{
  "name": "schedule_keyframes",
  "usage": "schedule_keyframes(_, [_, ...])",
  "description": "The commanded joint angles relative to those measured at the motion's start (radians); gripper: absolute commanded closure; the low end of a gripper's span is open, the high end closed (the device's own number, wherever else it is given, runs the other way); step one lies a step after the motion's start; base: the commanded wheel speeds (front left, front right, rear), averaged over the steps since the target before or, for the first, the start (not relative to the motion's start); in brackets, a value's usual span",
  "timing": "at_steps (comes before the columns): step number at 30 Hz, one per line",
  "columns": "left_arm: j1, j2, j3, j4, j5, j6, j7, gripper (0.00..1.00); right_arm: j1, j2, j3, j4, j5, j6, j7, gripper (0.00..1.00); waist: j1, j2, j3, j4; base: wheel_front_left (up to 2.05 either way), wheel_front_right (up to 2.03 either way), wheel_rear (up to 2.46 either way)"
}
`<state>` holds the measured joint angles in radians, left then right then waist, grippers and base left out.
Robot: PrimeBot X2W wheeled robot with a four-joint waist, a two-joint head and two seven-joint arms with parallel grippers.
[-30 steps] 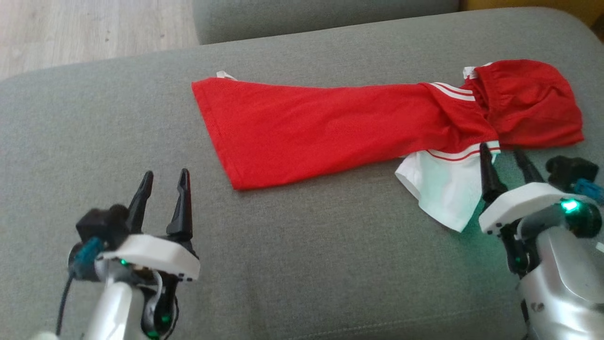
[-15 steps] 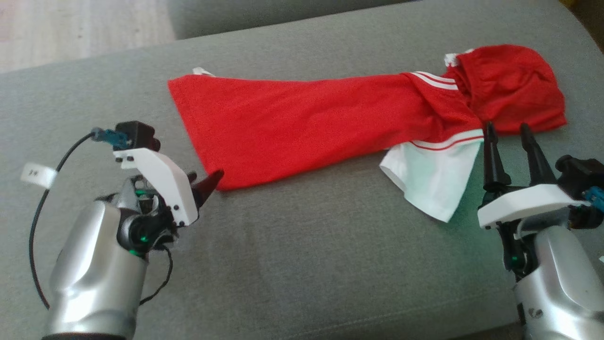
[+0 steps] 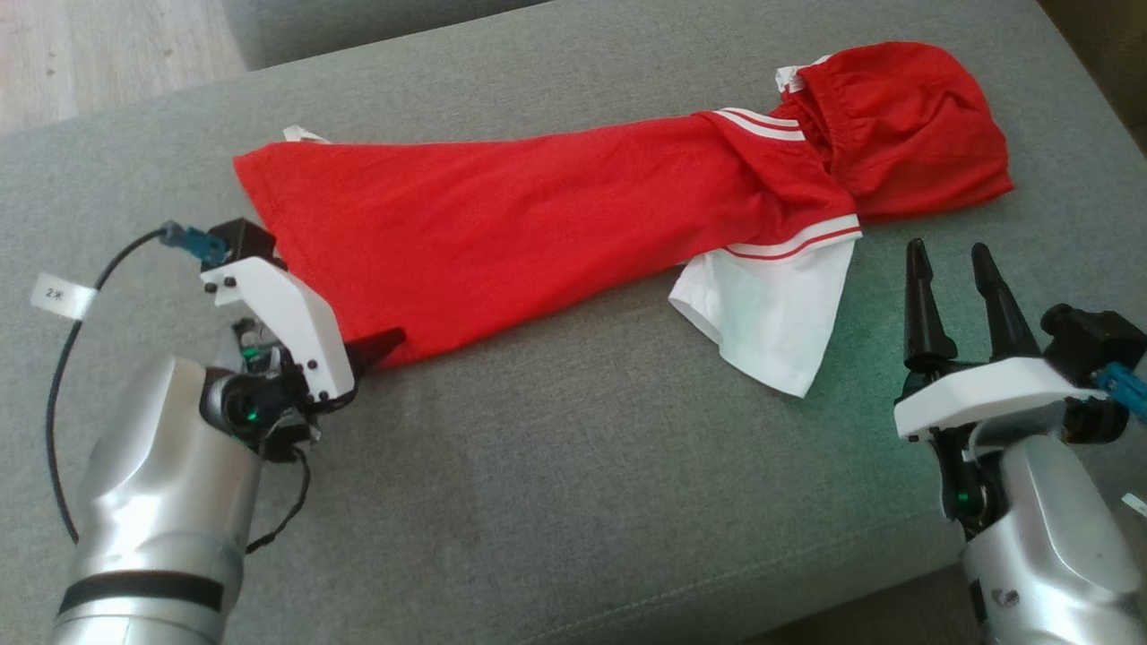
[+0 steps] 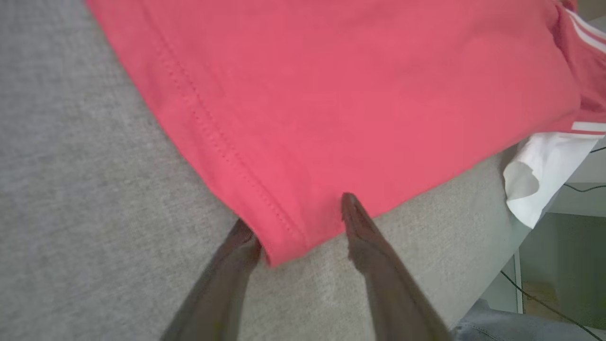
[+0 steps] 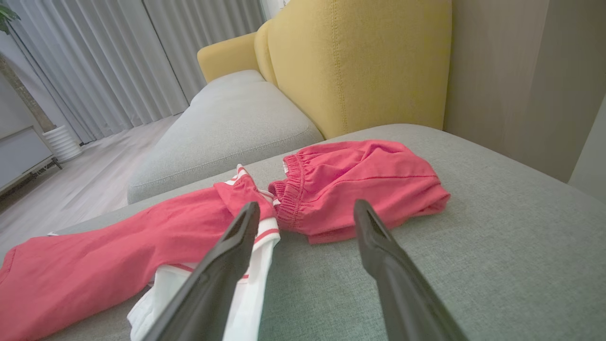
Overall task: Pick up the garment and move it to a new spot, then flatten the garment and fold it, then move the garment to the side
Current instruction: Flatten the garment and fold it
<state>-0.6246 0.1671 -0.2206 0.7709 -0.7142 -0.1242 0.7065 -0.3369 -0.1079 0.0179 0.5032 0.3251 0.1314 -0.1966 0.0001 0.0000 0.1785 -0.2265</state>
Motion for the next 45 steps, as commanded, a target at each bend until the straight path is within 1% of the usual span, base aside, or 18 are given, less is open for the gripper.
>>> schedule_keyframes(1, [-0.05, 0.026, 0.017, -0.017, -0.006, -0.005, -0.005, 0.99, -0.033, 0.002, 0.02, -0.024, 0.004, -0.001, -0.013, 0.0, -0.0001, 0.0, -0.002, 0.005, 0.0, 0.0, 0.0])
schedule_keyframes(4, [-0.062, 0.019, 0.001, -0.016, -0.033, -0.006, -0.016, 1.0, -0.032, 0.0, 0.02, -0.016, 0.001, -0.001, -0.014, 0.0, -0.0001, 0.0, -0.014, 0.02, 0.0, 0.0, 0.0])
schedule_keyframes(7, [-0.062, 0.031, -0.042, -0.069, -0.078, -0.006, 0.004, 1.0, -0.027, -0.004, 0.016, -0.012, -0.001, -0.001, -0.014, 0.0, -0.0001, 0.0, -0.03, 0.04, 0.0, 0.0, 0.0])
schedule_keyframes(10, [-0.049, 0.074, -0.098, -0.165, -0.12, -0.006, 0.039, 1.0, -0.021, -0.007, 0.012, -0.01, -0.003, -0.001, -0.011, 0.0, -0.0001, 0.0, -0.046, 0.063, 0.0, 0.0, 0.0])
schedule_keyframes(13, [-0.026, 0.124, -0.127, -0.283, -0.17, -0.006, 0.079, 1.0, -0.012, -0.01, 0.007, -0.008, -0.002, -0.001, -0.01, 0.0, -0.0001, 0.0, -0.061, 0.09, 0.0, 0.0, 0.0])
schedule_keyframes(14, [-0.018, 0.141, -0.13, -0.325, -0.185, -0.006, 0.093, 1.0, -0.007, -0.012, 0.006, -0.008, -0.003, -0.001, -0.008, 0.0, -0.0001, 0.0, -0.066, 0.099, 0.0, 0.0, 0.0])
schedule_keyframes(15, [-0.018, 0.141, -0.13, -0.325, -0.185, -0.006, 0.093, 1.0, -0.007, -0.012, 0.006, -0.008, -0.003, -0.001, -0.008, 0.0, -0.0001, 0.0, -0.066, 0.099, 0.0, 0.0, 0.0])
schedule_keyframes(17, [-0.002, 0.173, -0.13, -0.415, -0.212, -0.006, 0.122, 1.0, 0.002, -0.014, 0.001, -0.01, -0.005, -0.001, -0.005, 0.0, -0.0001, 0.0, -0.073, 0.117, 0.0, 0.0, 0.0])
schedule_keyframes(20, [0.02, 0.204, -0.112, -0.561, -0.252, 0.0, 0.167, 1.0, 0.013, -0.017, -0.009, -0.018, -0.007, -0.001, 0.001, 0.0, -0.0001, 0.0, -0.078, 0.143, 0.0, 0.0, 0.0])
schedule_keyframes(23, [0.033, 0.233, -0.093, -0.72, -0.275, 0.034, 0.213, 1.0, 0.02, -0.018, -0.009, -0.031, -0.007, -0.001, 0.01, 0.0, -0.0001, 0.0, -0.077, 0.159, 0.0, 0.0, 0.0])
schedule_keyframes(26, [0.044, 0.268, -0.067, -0.857, -0.295, 0.084, 0.264, 1.0, 0.022, -0.019, -0.005, -0.044, -0.004, -0.001, 0.017, 0.0, -0.0001, 0.0, -0.068, 0.163, 0.0, 0.0, 0.0])
schedule_keyframes(29, [0.049, 0.306, -0.029, -0.924, -0.298, 0.136, 0.292, 1.0, 0.017, -0.02, 0.004, -0.05, 0.001, -0.001, 0.023, 0.0, -0.0001, 0.0, -0.048, 0.157, 0.0, 0.0, 0.0])
schedule_keyframes(32, [0.05, 0.327, 0.003, -0.883, -0.282, 0.18, 0.288, 1.0, 0.006, -0.019, 0.021, -0.052, 0.008, -0.001, 0.028, 0.0, -0.0001, 0.0, -0.021, 0.142, 0.0, 0.0, 0.0])
schedule_keyframes(36, [0.023, 0.334, 0.045, -0.709, -0.243, 0.224, 0.229, 1.0, -0.016, -0.021, 0.048, -0.056, 0.016, -0.001, 0.037, 0.0, -0.0001, 0.0, 0.022, 0.111, 0.0, 0.0, 0.0])
schedule_keyframes(39, [-0.014, 0.329, 0.079, -0.552, -0.225, 0.227, 0.155, 1.0, -0.038, -0.024, 0.07, -0.058, 0.022, -0.001, 0.041, 0.0, -0.0001, 0.0, 0.055, 0.082, 0.0, 0.0, 0.0])
schedule_keyframes(40, [-0.045, 0.331, 0.089, -0.459, -0.201, 0.22, 0.098, 1.0, -0.052, -0.028, 0.083, -0.057, 0.028, -0.001, 0.04, 0.0, -0.0001, 0.0, 0.075, 0.064, 0.0, 0.0, 0.0])
schedule_keyframes(42, [-0.079, 0.33, 0.097, -0.383, -0.177, 0.217, 0.038, 1.0, -0.065, -0.034, 0.095, -0.057, 0.033, -0.001, 0.039, 0.0, -0.0001, 0.0, 0.096, 0.047, 0.0, 0.0, 0.0])
schedule_keyframes(45, [-0.136, 0.318, 0.111, -0.288, -0.156, 0.201, -0.055, 1.0, -0.081, -0.043, 0.109, -0.052, 0.042, -0.001, 0.034, 0.0, -0.0001, 0.0, 0.125, 0.028, 0.0, 0.0, 0.0])
